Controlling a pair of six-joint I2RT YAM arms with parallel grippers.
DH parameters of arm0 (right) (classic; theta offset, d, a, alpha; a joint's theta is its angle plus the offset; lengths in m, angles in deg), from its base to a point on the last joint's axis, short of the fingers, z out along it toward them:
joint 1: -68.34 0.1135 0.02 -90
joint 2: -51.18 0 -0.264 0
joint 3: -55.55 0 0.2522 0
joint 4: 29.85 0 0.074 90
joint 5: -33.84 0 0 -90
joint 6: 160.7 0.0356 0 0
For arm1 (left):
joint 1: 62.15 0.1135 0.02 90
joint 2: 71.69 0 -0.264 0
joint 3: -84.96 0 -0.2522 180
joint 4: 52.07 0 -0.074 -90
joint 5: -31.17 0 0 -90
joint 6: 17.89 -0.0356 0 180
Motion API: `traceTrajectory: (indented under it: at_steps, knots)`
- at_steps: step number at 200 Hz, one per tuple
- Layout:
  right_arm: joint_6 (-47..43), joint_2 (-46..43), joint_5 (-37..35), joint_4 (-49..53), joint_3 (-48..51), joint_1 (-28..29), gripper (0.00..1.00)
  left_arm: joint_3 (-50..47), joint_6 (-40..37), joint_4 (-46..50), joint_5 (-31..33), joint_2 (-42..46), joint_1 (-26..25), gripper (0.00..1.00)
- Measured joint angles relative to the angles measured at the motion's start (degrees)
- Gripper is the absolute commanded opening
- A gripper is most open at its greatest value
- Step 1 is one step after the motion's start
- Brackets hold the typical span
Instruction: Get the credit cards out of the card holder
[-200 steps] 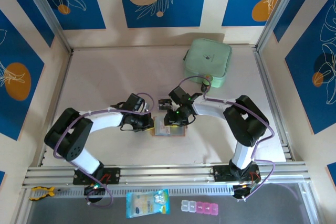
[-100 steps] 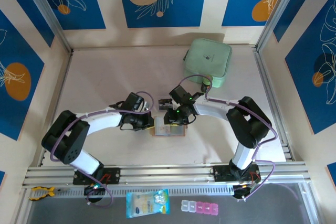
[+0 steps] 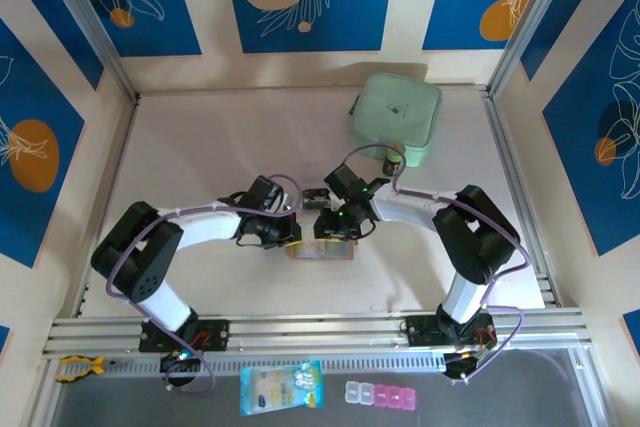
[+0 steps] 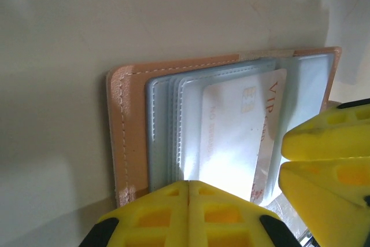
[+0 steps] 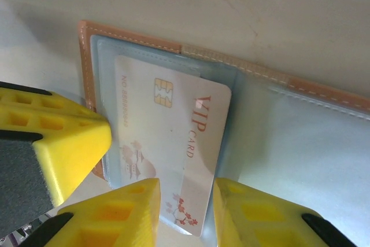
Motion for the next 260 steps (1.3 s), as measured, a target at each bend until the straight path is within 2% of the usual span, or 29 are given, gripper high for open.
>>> traceTrajectory:
  at_steps: [119, 207, 260]
  knots:
    - [1.75, -0.02, 4.37, -6.78, 5.05, -2.08, 0.3, 0.55, -0.09, 0.09, -0.15, -0.61, -0.11, 0.0]
    - [6.03, -1.95, 11.69, -18.95, 11.58, -4.66, 0.21, 0.66, -0.07, 0.11, -0.15, -0.7, -0.11, 0.0]
    - [7.54, -1.97, 14.08, -22.91, 13.31, -5.46, 0.16, 0.81, -0.09, 0.35, -0.15, -0.74, -0.13, 0.0]
